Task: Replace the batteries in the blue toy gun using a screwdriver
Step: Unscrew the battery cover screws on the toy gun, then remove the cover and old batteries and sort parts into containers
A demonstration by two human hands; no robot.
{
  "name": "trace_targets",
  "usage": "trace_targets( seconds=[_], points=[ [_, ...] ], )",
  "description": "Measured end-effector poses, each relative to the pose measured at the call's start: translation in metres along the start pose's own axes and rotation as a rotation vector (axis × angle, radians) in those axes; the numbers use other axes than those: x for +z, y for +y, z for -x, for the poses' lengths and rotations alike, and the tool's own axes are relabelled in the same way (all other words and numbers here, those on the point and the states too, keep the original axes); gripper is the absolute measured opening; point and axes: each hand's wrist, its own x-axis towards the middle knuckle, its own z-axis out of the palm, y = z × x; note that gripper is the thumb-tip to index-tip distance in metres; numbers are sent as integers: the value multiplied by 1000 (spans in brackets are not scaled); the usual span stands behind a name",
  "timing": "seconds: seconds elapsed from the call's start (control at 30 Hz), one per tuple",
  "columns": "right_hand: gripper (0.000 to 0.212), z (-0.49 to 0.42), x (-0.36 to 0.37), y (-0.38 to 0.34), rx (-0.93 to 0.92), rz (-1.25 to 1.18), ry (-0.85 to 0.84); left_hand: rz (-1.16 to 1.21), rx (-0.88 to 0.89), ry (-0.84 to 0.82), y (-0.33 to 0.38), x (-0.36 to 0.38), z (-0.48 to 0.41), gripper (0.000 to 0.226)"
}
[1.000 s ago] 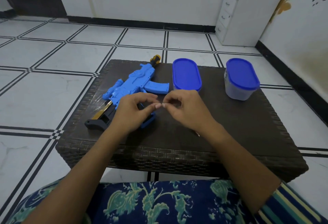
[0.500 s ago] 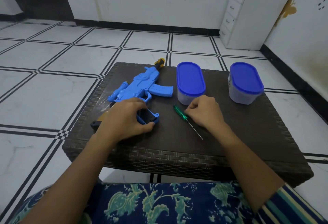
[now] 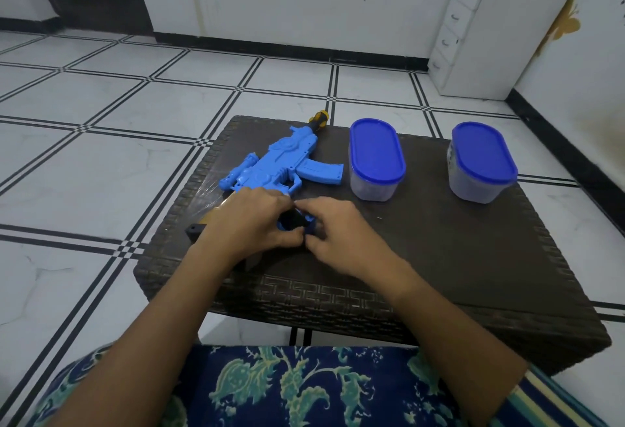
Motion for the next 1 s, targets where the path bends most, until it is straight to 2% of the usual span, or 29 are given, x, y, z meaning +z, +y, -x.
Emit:
trace_targets(
  seconds=[0.13,0.3,0.4,0.47,0.53,0.63,0.7,0.77,0.83,0.9,1.0],
  points=[
    [43,-5,4,4,15,-44,48,29,15,20,-2,3,5,57],
    [24,-7,4,13,-34,-38,47,208,-54,227,3,5,4,35],
    [45,-6,5,14,9,-144,71,311,-150,380,7,8,2,29],
    [64,-4,5,7,17,-254,147,478,-253,475,10,7,1,38],
    [59,-5,5,0,-64,-273,267,665,-312,528,18,6,-2,45],
    [33,-5,-2,-8,-124,-214,409,852,-290,435,29,1,-2,44],
    [22,-6,-13,-3,2,-172,381,691,-190,289,17,-3,2,39],
    [28,-7,-21,11,202,-72,279,432,-41,110,-3,-2,7,35],
    [40,-8,-20,21,356,69,169,283,4,-55,-19,2,13,53],
    [51,-8,-15,25,420,157,106,203,-32,-173,-23,6,15,71],
    [63,-10,-12,19,430,243,84,182,-37,-217,-25,6,12,77]
  ],
)
